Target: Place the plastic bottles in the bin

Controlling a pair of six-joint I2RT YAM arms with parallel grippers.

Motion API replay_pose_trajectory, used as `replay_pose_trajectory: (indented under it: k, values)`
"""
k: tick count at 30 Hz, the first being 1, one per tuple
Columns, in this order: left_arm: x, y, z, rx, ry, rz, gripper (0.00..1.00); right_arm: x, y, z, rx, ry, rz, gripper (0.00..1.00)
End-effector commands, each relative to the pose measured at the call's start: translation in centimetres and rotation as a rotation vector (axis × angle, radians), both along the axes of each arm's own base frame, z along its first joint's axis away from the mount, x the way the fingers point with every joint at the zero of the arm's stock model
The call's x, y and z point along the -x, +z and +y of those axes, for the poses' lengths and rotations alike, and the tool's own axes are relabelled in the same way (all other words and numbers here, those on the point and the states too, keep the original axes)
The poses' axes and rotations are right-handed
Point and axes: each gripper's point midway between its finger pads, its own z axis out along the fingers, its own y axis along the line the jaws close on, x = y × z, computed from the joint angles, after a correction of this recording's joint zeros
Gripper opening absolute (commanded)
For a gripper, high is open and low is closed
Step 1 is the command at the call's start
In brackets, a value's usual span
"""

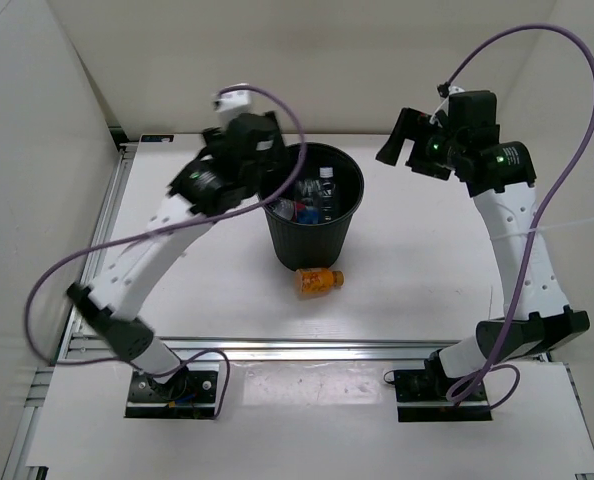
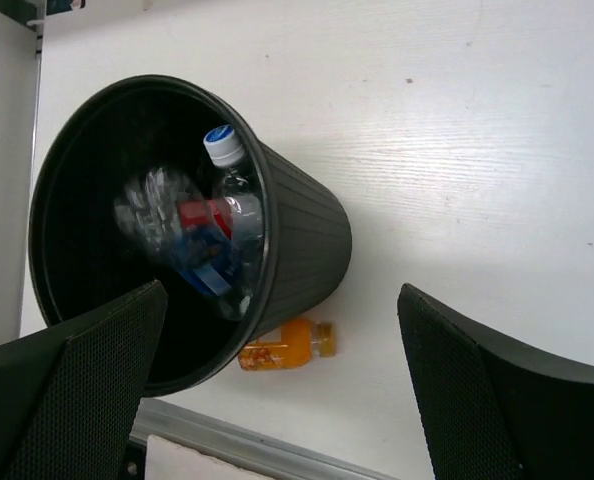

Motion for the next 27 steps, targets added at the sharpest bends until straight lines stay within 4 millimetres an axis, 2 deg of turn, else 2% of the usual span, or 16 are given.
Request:
replay_pose_trajectory:
  k: [1, 3, 4, 6, 8, 9, 10, 11, 13, 16, 17, 19, 20, 22, 24, 27]
  values:
    - [4.3, 4.9, 10.3, 0.017, 0.28, -0.139, 1.0, 1.4, -1.0, -1.3, -0.034, -0.023, 0.04, 1.0]
    - [5.8, 3.6, 13.7, 0.099, 0.399, -0.121, 1.0, 2.3, -2.2, -1.4, -0.056, -0.02, 0.08, 1.0]
    - [6.1, 0.0, 15.9, 0.056, 0.45, -0.032, 1.0, 3.2, -3.8, -1.1, -0.061, -0.001, 0.126, 1.0]
    - [6.8, -2.6, 18.6, 0.092, 0.51, 0.045, 1.0, 4.0, -5.3, -1.1, -0.056, 0.016, 0.161, 1.0]
    - [8.3, -7.6, 19.0, 0.099, 0.502, 0.213, 1.0, 5.4, -5.8, -0.6, -0.054, 0.053, 0.155, 1.0]
    - [8.8, -9.3, 19.3, 0.134, 0.532, 0.267, 1.0, 5.8, -5.4, -0.5, -0.031, 0.047, 0.122, 1.0]
    - [9.5, -11.0, 19.8, 0.165, 0.546, 0.344, 1.0, 6.4, -2.5, -0.1, -0.055, 0.073, -0.016, 1.0]
    - [10.5, -12.3, 20.2, 0.151, 0.557, 0.406, 1.0, 6.8, -1.5, 0.3, -0.058, 0.103, -0.088, 1.0]
    - [11.3, -12.7, 20.4, 0.15, 0.572, 0.426, 1.0, 7.6, 0.2, 1.6, -0.033, 0.177, -0.17, 1.0]
    - [12.0, -13.6, 21.3, 0.16, 0.593, 0.417, 1.0, 9.1, -0.1, 4.6, 0.04, 0.319, -0.133, 1.0]
    - [12.3, -14.3, 21.7, 0.146, 0.594, 0.424, 1.0, 10.7, -0.6, 6.7, 0.096, 0.442, -0.165, 1.0]
    - [12.4, -14.6, 22.4, 0.144, 0.611, 0.424, 1.0, 12.5, -0.8, 8.2, 0.183, 0.549, -0.3, 1.0]
    - [12.6, -14.3, 23.0, 0.145, 0.625, 0.415, 1.0, 14.3, -3.7, 11.0, 0.221, 0.679, -0.362, 1.0]
    - [13.0, -14.9, 23.3, 0.139, 0.624, 0.433, 1.0, 16.0, -5.6, 11.6, 0.33, 0.812, -0.496, 1.0]
    - [13.2, -15.0, 23.8, 0.144, 0.643, 0.432, 1.0, 17.2, -10.1, 12.1, 0.473, 0.909, -0.449, 1.0]
    - [14.3, -15.3, 24.3, 0.146, 0.652, 0.431, 1.0, 17.7, -14.8, 13.1, 0.621, 0.954, -0.408, 1.0]
